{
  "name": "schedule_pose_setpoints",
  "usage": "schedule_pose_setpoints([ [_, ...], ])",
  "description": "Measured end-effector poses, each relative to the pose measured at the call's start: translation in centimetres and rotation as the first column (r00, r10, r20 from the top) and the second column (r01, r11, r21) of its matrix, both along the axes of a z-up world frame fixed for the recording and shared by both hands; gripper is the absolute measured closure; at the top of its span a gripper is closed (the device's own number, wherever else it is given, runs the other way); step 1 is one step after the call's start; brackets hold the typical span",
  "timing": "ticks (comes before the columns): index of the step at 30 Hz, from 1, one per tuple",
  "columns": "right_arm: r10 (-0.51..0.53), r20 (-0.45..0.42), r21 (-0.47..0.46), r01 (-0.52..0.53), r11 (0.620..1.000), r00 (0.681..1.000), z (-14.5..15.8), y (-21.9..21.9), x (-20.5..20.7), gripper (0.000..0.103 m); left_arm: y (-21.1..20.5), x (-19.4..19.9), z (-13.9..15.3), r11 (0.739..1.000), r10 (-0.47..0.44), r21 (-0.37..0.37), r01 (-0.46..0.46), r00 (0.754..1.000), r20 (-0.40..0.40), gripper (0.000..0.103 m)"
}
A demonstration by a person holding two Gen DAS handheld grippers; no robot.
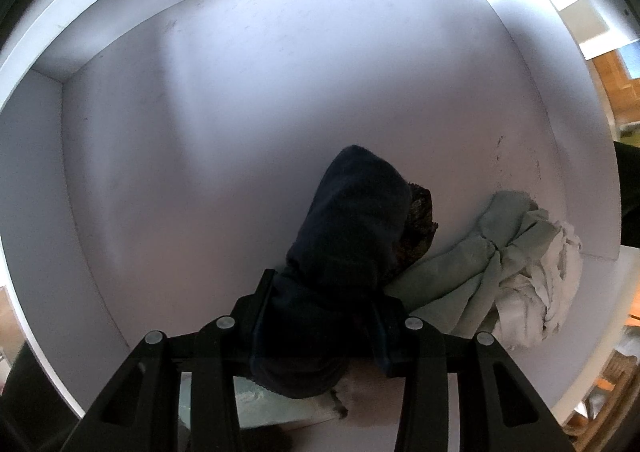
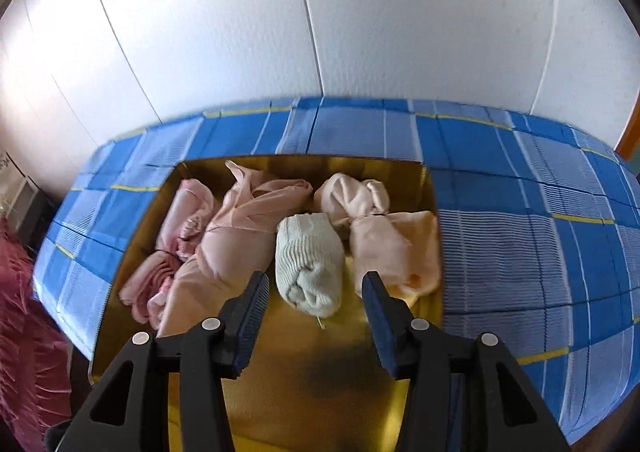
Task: Organize soft objects
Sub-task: 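Open the right tool to drop the beanie into the box, then move the right tool back into the shelf toward the grey-green cloth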
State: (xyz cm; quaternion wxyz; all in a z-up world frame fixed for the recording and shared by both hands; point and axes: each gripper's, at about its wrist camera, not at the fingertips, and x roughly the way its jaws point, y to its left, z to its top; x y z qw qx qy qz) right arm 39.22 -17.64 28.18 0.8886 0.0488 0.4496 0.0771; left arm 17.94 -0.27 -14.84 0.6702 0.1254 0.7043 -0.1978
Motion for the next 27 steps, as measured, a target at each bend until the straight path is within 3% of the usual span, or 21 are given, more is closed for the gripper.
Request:
schedule_pose_setpoints([
  [4, 0.039, 0.050, -0.026, -0.038, 0.999, 0.998, 0.8, -0.5, -3.6, 0.054, -0.3, 0.0, -0.1, 1.000, -0.005, 0.004, 0.005, 1.000, 0.003, 0.061],
  [19, 0.044, 0.041, -0.024, -0.043, 0.999, 0.998, -0.8, -4.1, -13.9, 0.054, -1.1, -0.3, -0.2, 1.000, 0.001, -0.007, -0.001, 1.000, -0.011, 0.059],
  [23, 0.042, 0.023, 0.008, -0.042, 0.999, 0.999, -2.9, -5.2, -17.6, 0.054, -0.5, -0.2, -0.5, 0.999, 0.038, -0.021, -0.039, 0.999, -0.026, 0.052],
  [27, 0.060, -0.069, 0.012, -0.060, 0.998, 0.996, -7.1, -5.6, -20.4, 0.054, -0.4, -0.4, -0.4, 0.998, 0.051, -0.022, -0.052, 0.998, -0.027, 0.045],
])
